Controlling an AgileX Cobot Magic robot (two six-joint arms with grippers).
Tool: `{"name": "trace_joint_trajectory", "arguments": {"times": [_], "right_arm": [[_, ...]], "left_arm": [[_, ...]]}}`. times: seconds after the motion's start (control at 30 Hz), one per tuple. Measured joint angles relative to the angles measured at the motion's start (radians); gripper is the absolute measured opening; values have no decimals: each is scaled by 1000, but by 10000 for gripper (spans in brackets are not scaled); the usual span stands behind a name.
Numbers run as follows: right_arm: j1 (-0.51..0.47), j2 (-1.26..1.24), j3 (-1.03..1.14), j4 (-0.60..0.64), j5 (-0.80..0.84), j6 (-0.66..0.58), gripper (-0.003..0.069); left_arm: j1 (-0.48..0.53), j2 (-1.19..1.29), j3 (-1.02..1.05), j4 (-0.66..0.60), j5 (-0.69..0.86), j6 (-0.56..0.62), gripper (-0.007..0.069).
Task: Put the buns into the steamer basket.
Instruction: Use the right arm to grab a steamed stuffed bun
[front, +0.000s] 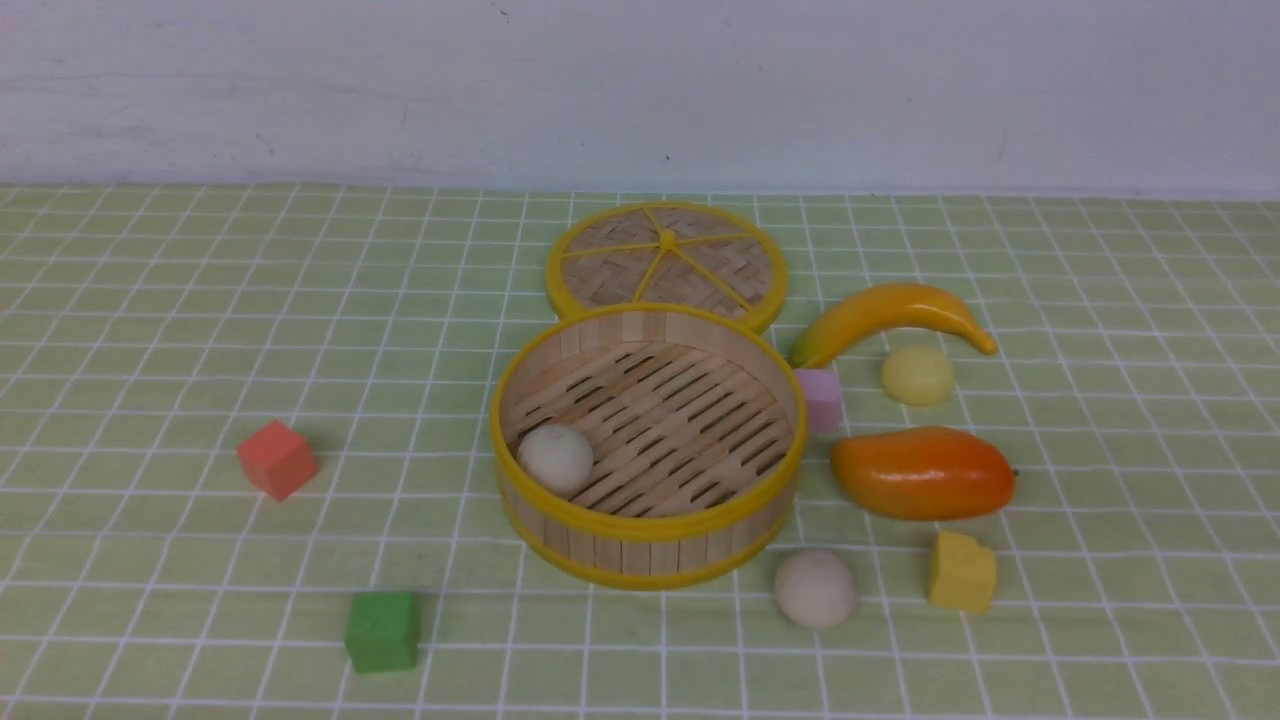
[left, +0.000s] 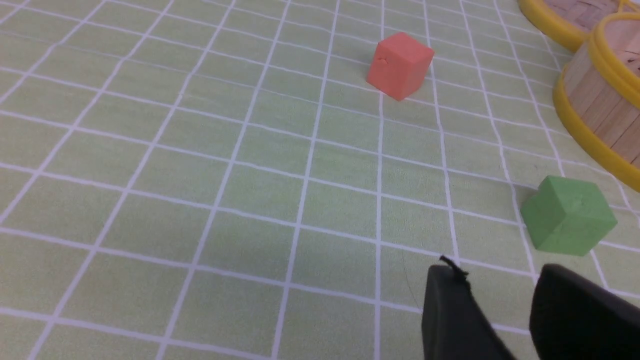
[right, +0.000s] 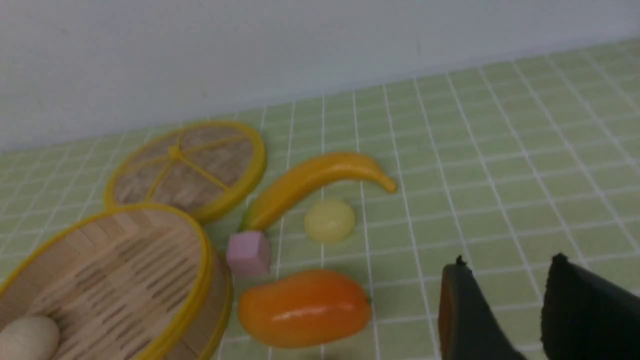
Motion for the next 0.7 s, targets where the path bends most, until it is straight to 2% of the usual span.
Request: {"name": "trace_joint_trajectory", "arguments": {"times": [0.23,0.33,0.5,0.7], "right_arm": [[0,256,-74,75,79,-96,241],[0,427,-223,83,200,-150,241],[24,639,-413,105,316,-158,241],[126,946,-726,42,416,-139,241]], "left_arm": [[0,0,0,0,0,0,237],[0,0,0,0,0,0,237],[0,0,0,0,0,0,237],[0,0,0,0,0,0,237]]}}
